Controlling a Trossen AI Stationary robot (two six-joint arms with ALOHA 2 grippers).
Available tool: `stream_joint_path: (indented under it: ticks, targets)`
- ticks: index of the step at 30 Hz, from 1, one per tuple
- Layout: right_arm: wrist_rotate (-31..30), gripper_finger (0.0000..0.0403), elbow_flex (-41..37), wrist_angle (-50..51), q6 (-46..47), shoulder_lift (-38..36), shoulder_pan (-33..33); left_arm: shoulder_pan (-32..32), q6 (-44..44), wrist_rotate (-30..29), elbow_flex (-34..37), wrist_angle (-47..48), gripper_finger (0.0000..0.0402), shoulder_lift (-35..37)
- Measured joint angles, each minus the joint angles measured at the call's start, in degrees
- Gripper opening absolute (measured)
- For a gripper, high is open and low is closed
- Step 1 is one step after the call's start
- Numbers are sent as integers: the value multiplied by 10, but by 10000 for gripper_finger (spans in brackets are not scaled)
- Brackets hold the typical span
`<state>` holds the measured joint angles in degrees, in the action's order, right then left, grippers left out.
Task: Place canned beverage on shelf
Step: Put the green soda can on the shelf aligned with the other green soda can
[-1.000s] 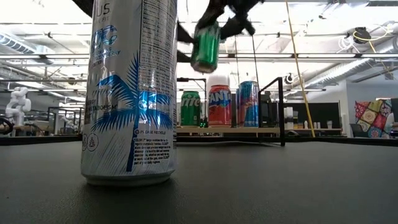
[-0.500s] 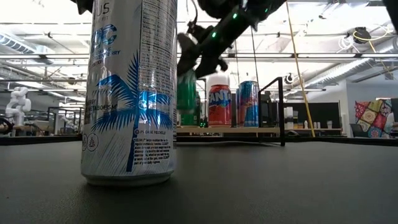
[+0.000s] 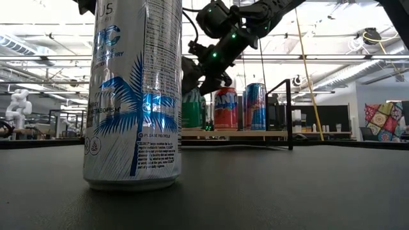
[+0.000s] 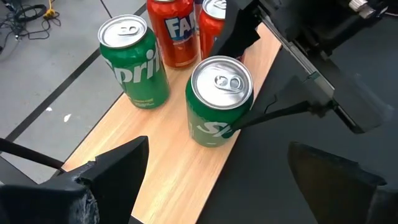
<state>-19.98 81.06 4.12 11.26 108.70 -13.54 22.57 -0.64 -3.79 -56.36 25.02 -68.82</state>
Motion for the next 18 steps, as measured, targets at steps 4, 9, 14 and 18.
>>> stream_joint_path:
  ticks: [4,9,14,18]
  targets:
    - [-13,332,0,0,1,-3,0,3,14,0,0,0,384,0]
    - [-12,350,0,-19,1,-13,0,16,15,0,0,0,384,0]
    - [-12,351,13,-22,2,-28,4,24,11,0,0,-7,384,-1]
    - [-30,351,37,-18,-2,-60,16,26,12,-1,0,-45,384,-25]
